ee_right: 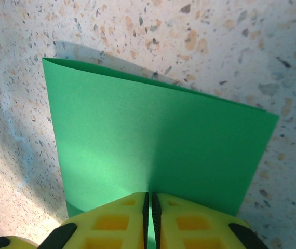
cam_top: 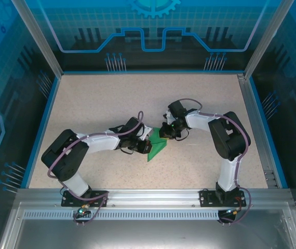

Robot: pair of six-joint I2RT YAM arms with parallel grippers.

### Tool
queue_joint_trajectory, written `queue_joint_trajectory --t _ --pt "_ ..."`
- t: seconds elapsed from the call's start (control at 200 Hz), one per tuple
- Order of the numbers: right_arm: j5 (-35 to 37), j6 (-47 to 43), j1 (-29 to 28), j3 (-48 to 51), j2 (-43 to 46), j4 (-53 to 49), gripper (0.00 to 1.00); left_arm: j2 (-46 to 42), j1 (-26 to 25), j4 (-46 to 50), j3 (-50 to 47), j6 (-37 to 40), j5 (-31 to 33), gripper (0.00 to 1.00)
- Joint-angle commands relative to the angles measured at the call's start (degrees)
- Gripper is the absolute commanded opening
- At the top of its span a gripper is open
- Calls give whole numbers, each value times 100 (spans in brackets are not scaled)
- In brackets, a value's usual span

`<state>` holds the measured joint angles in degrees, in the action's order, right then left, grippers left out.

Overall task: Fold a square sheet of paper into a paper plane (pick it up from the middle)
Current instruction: Third fold the triangle at the center of the table.

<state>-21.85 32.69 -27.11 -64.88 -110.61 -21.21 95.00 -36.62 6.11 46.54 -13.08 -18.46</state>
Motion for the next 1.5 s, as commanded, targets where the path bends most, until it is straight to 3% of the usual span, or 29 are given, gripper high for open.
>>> queue_joint_trajectory --t 0.0,1.496 --pt "172 -68 -90 8 -173 -283 15 123 58 49 223 199 -202 8" --pt "216 -42 -92 55 -159 -312 16 433 106 221 235 280 53 10"
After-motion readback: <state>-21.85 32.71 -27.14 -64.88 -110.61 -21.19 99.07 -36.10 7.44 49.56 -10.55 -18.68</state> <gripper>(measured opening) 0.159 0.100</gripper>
